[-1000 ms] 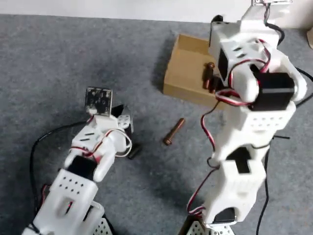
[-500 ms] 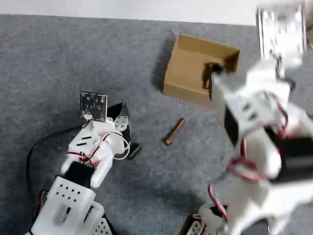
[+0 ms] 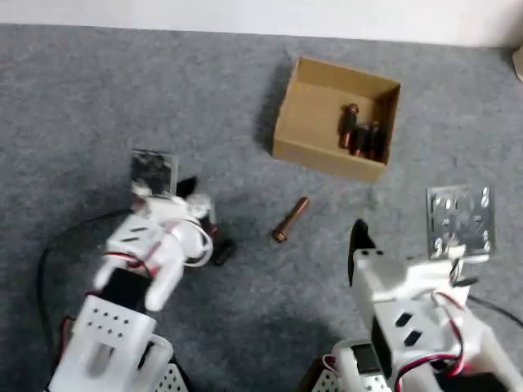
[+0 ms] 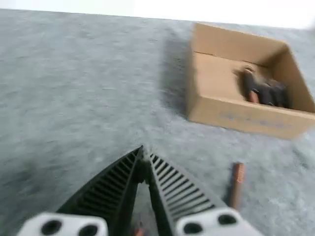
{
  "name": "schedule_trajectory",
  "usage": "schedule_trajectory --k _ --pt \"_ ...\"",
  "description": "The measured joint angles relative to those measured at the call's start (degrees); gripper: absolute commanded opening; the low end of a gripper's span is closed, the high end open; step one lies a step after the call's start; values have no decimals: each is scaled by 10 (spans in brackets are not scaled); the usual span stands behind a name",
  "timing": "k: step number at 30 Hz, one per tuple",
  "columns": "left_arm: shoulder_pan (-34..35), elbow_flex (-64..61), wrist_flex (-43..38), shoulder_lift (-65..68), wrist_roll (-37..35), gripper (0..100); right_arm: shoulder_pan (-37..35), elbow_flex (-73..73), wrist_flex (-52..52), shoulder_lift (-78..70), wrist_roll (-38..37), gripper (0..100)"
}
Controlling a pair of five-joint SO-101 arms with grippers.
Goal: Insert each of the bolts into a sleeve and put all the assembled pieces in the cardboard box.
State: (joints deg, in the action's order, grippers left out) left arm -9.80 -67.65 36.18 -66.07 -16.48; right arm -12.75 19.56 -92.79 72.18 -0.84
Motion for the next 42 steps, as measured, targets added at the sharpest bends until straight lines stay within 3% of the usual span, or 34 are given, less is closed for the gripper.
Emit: schedule_trajectory --k 5,11,22,27,34,42 --pt "107 22 108 0 0 6 0 135 51 90 2 306" --pt "223 21 174 0 49 6 -2 171 108 98 4 306" --pt "238 10 206 -1 64 6 -114 264 194 -25 7 306" --pt "237 9 206 -2 64 7 -160 286 284 -62 7 306" --pt "94 11 180 1 64 6 -153 368 327 -70 7 306" --pt "-55 135 159 155 64 7 -19 434 330 -11 7 306"
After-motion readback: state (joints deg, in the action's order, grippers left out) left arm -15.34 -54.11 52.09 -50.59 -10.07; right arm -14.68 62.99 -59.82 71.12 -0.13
